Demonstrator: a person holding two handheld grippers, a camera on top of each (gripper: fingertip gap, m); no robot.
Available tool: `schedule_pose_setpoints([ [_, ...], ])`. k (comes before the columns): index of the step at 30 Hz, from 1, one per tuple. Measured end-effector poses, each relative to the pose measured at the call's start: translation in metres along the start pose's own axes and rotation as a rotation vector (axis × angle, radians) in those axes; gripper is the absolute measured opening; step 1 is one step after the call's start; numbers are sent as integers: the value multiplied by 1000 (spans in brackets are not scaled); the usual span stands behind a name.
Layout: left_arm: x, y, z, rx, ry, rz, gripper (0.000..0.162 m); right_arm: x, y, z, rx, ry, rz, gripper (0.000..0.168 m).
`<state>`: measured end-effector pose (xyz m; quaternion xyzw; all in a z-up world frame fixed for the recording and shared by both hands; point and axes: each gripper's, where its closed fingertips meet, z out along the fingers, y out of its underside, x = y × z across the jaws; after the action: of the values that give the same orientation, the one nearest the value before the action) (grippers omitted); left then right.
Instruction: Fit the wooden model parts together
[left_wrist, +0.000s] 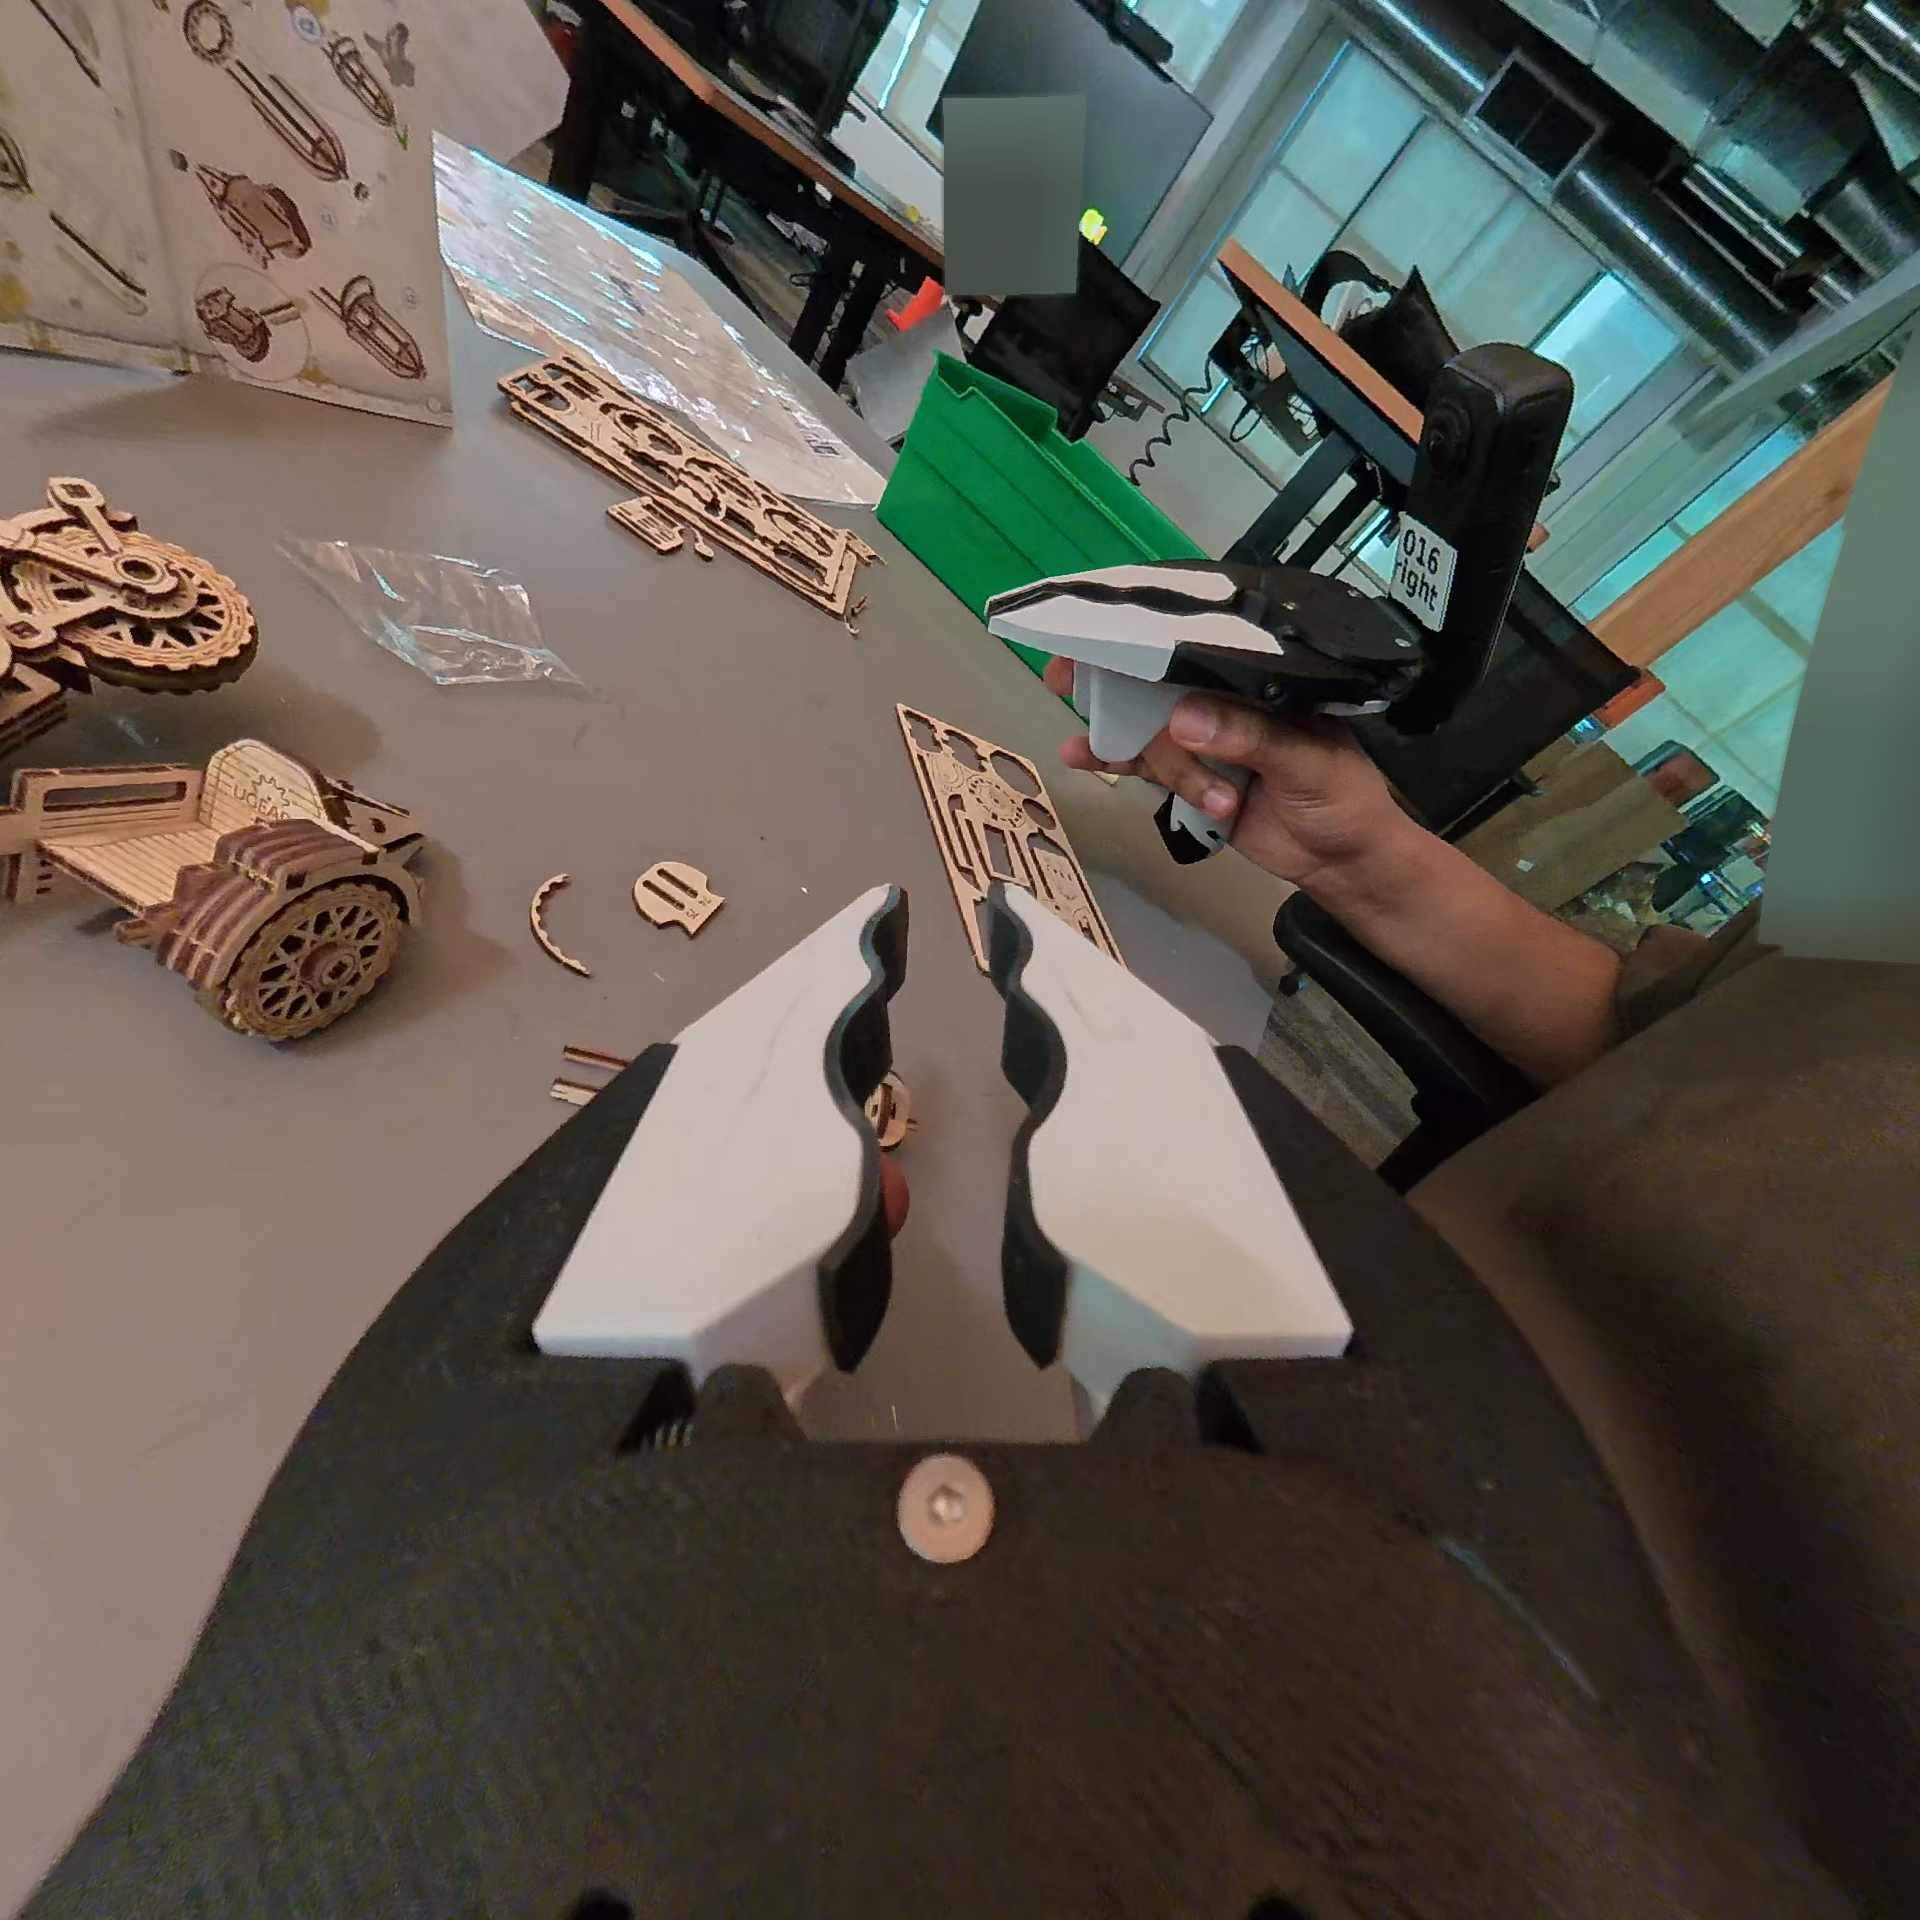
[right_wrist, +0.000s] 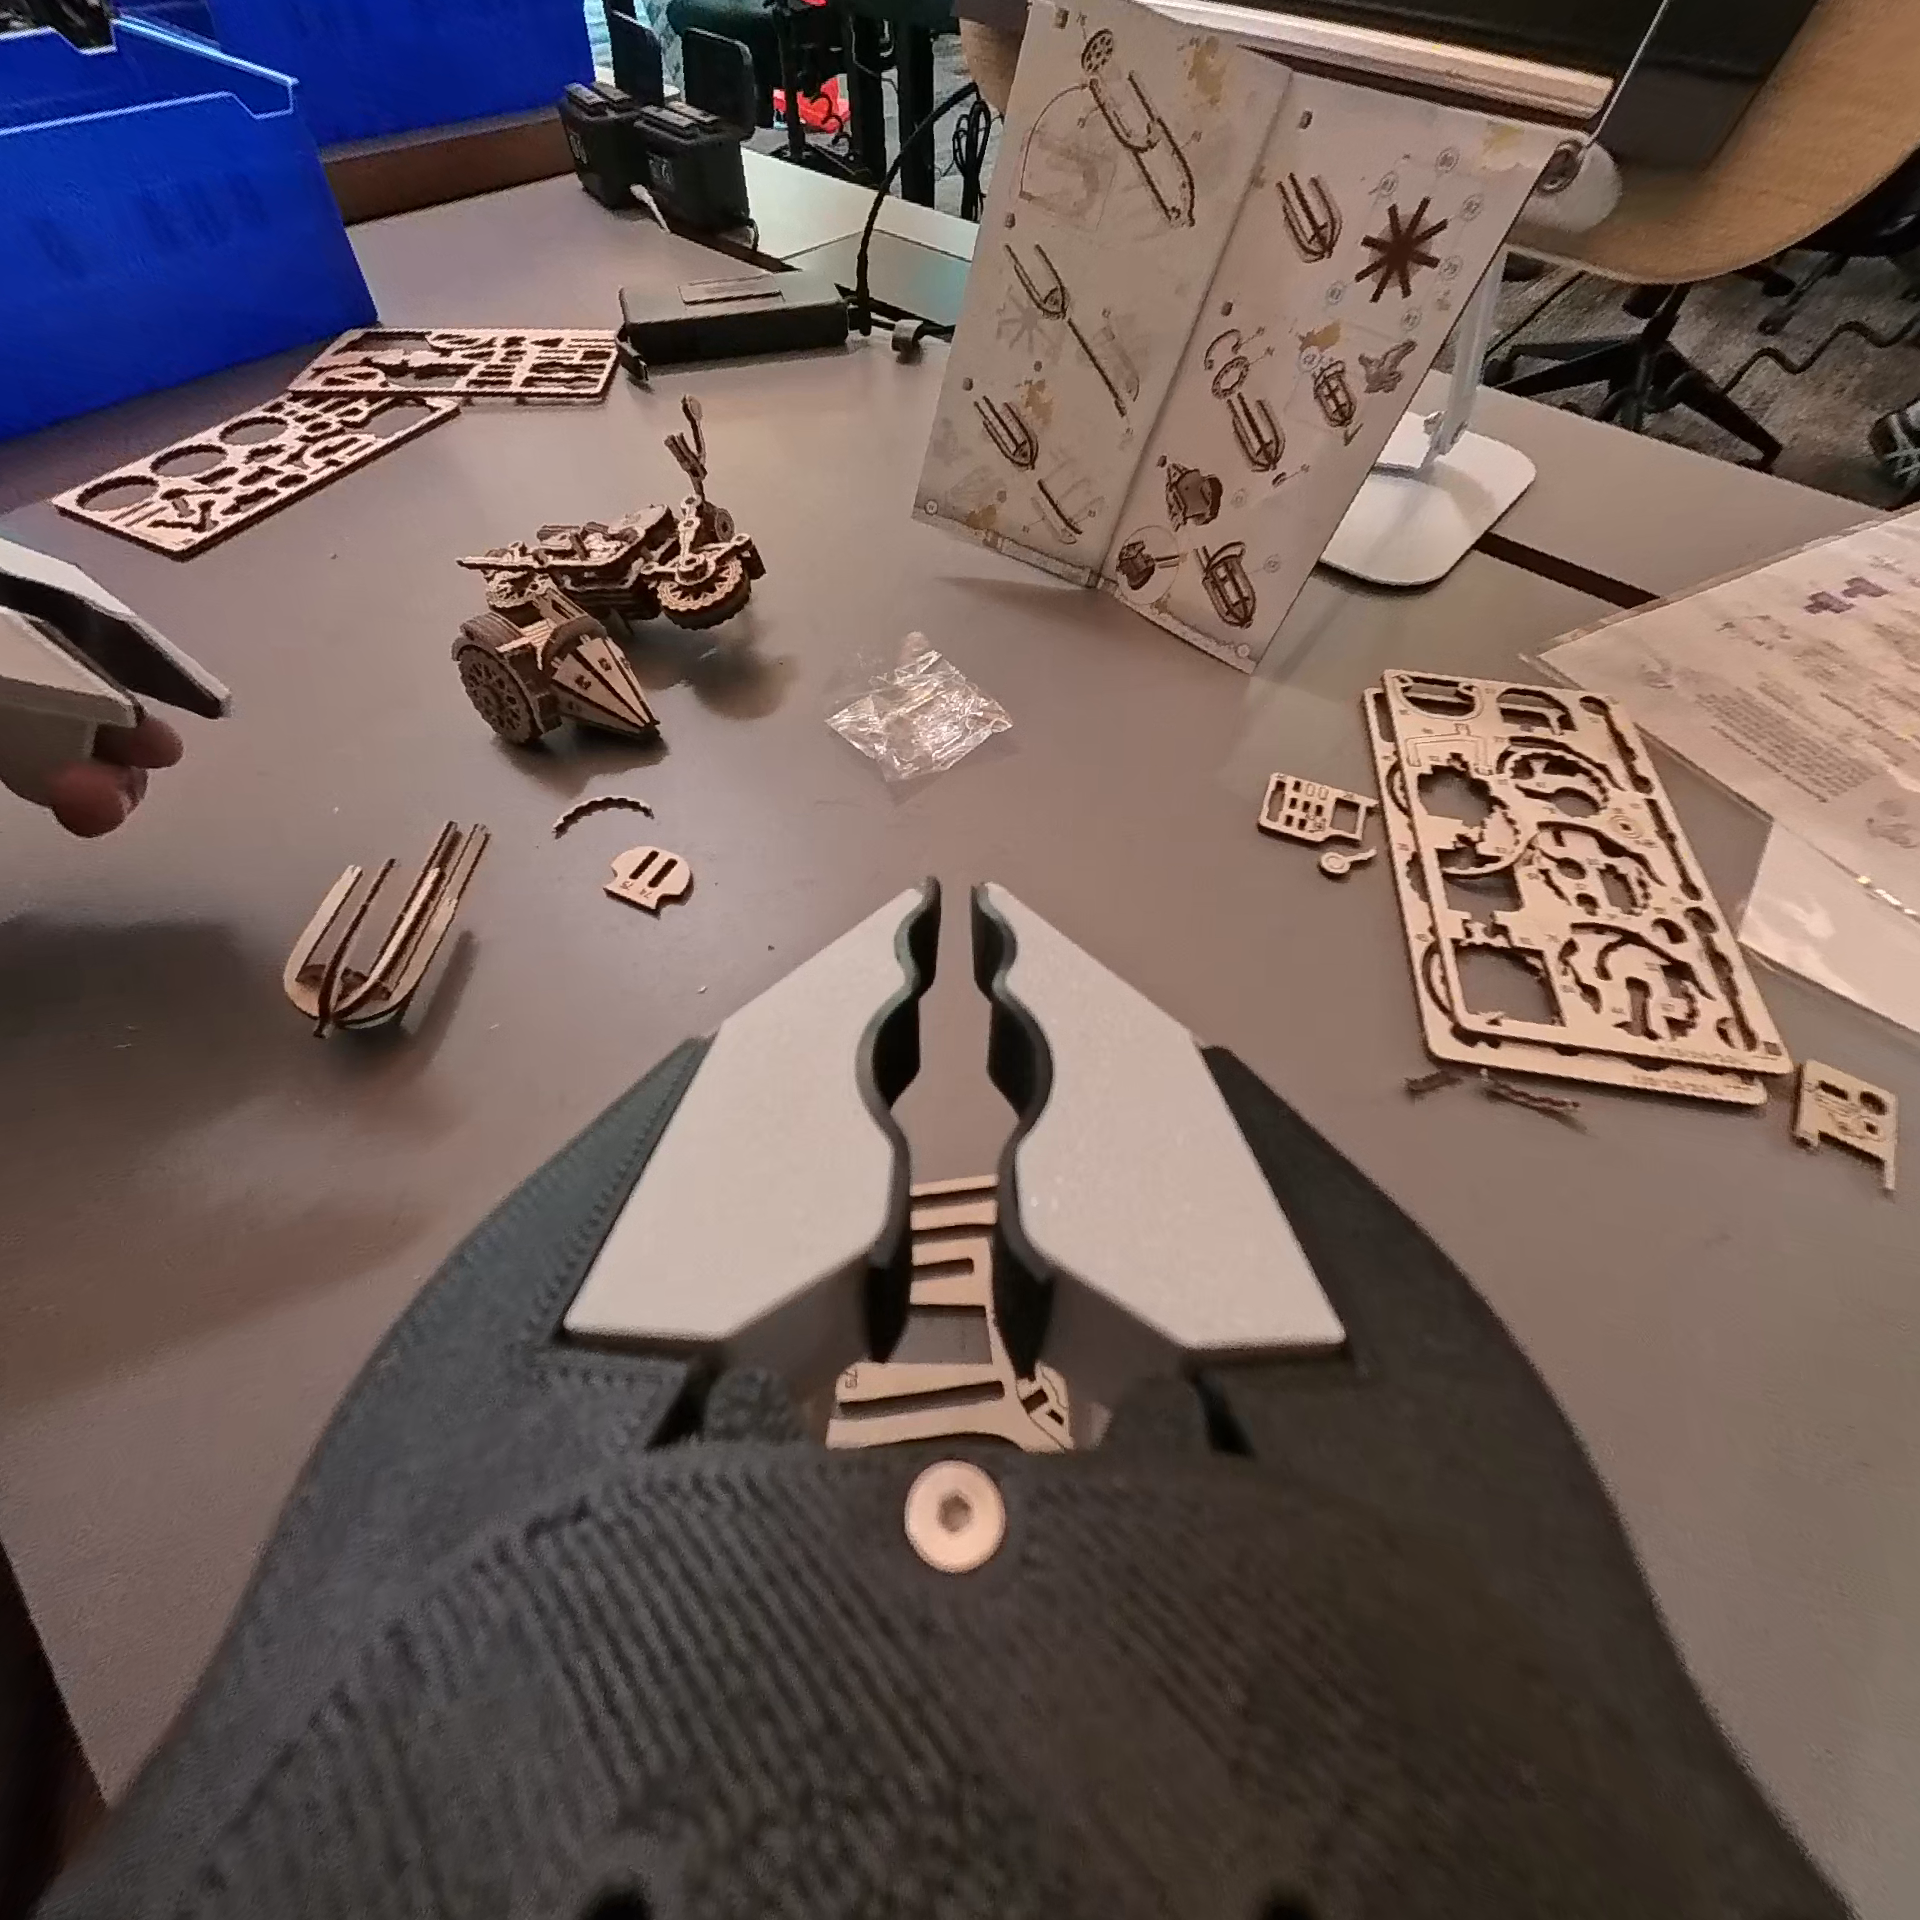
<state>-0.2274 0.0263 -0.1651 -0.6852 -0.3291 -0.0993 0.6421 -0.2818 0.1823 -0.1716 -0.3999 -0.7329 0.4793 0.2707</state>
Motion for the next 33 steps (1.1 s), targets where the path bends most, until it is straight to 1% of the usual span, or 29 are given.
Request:
schedule_pose_setpoints([
  [7,0,0,0,2,0,-4,12,-1,1,0,-5,-7,6,4],
  [9,0,0,0,2,2,-5,12,-7,2,0,-15,-51,16,0],
  [12,0,0,0,2,2,-6,12,-14,2,0,-12,-100,46,0],
  [28,-1,-1,0,2,6,-16,12,-12,4,0,-21,-95,50,0],
  [33,0,-4,-2,9,17,-46,4,-25,3,-2,-25,-187,94,0],
])
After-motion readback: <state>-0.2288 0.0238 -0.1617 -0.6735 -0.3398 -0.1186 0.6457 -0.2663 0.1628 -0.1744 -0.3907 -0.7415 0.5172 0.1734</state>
